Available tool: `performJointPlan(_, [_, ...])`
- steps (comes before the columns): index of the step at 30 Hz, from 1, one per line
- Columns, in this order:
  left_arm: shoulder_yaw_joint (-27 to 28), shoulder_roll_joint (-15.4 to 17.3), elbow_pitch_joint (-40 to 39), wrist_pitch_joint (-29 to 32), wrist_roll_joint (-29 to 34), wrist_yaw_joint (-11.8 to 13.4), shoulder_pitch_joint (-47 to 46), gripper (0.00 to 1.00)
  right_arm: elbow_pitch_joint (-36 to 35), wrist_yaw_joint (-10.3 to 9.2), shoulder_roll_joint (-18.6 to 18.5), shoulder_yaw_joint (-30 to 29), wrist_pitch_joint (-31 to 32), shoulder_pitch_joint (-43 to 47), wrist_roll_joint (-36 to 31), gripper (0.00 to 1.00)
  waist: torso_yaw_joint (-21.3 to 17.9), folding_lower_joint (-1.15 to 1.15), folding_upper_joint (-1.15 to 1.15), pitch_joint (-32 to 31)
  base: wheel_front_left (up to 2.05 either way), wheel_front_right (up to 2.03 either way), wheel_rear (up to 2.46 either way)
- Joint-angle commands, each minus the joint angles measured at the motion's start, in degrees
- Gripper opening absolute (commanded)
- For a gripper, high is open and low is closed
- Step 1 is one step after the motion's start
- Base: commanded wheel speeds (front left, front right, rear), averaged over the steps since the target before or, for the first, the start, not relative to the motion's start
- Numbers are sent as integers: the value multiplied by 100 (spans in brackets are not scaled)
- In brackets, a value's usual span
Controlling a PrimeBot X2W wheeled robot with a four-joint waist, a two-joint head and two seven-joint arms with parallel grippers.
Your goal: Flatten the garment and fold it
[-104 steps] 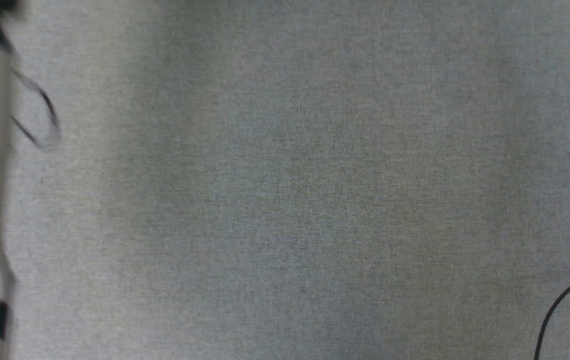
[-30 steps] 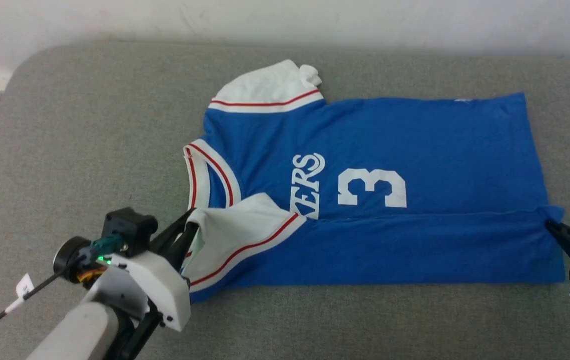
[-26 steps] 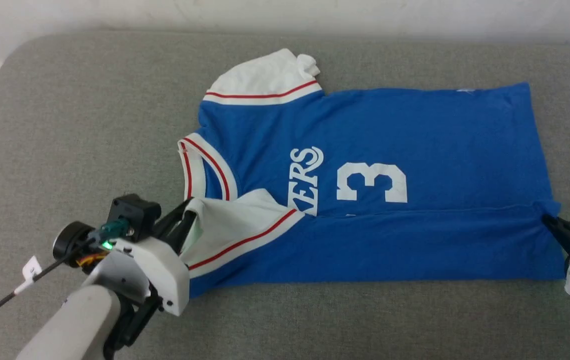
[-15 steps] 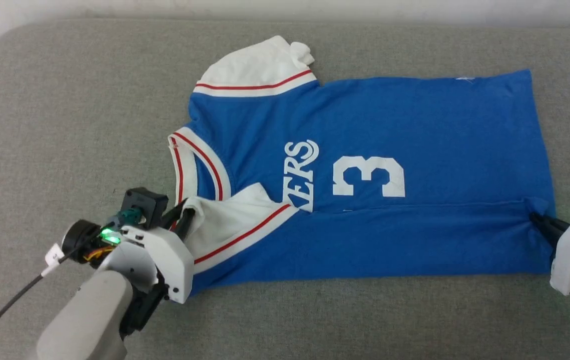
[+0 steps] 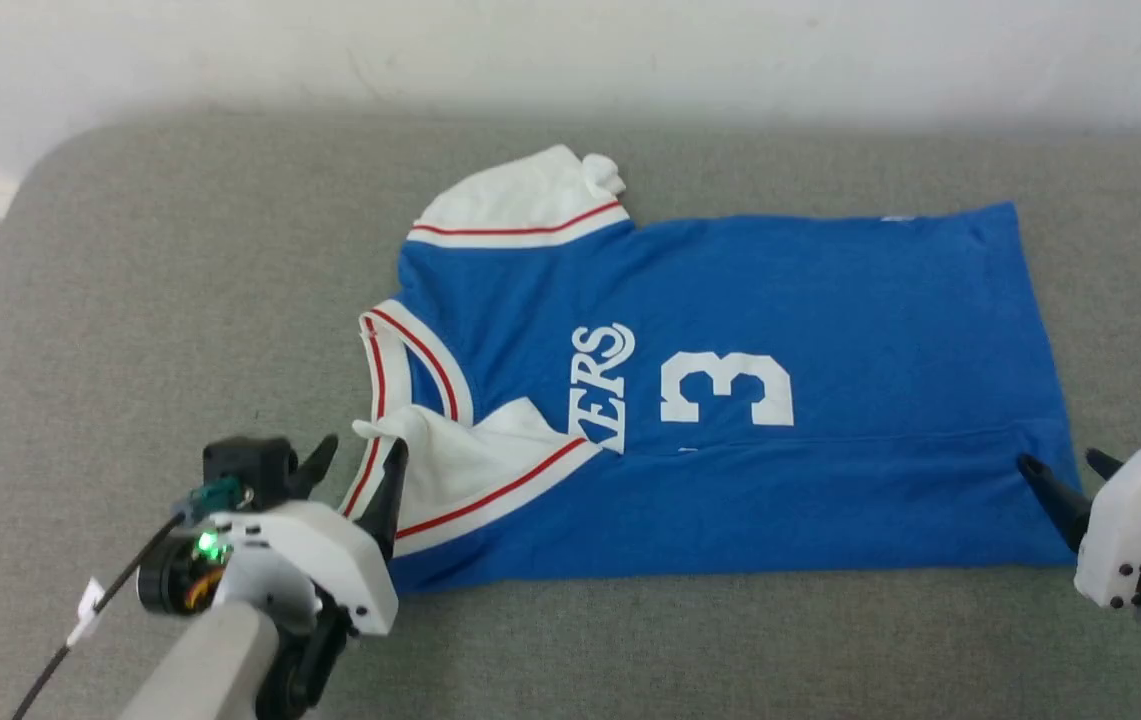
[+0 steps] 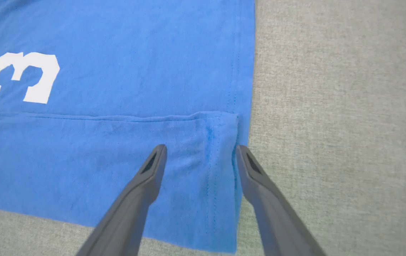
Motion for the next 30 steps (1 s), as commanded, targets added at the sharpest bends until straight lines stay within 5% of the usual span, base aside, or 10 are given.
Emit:
performJointPlan(1, [77, -59, -146, -15, -111, 127, 215, 100, -76, -4, 197, -231, 39, 148, -257, 100, 60, 1, 0, -237, 0, 0, 0])
performJointPlan(9, [103, -29, -914, 368, -238, 709, 913, 100, -702, -4, 1153, -1214, 640, 731, -1444, 100, 110, 1, 0, -344, 0, 0, 0])
performJointPlan(15, [-147, 186, -1302, 1164, -102, 1125, 1137, 100, -1126, -4, 1622, -1486, 948, 888, -1715, 100, 77, 1, 0, -202, 0, 0, 0])
performJointPlan(24, [-158, 289, -1267, 1524, 157, 1704, 1059, 100, -1455, -4, 1754, -1606, 1033, 926, -1777, 100, -32, 1, 0, 76, 0, 0, 0])
performJointPlan(30, [-342, 206, -941, 1783, 136, 1641, 935, 100, -1565, -4, 1743, -1674, 1022, 861, -1787, 100, -111, 1, 0, 297, 0, 0, 0])
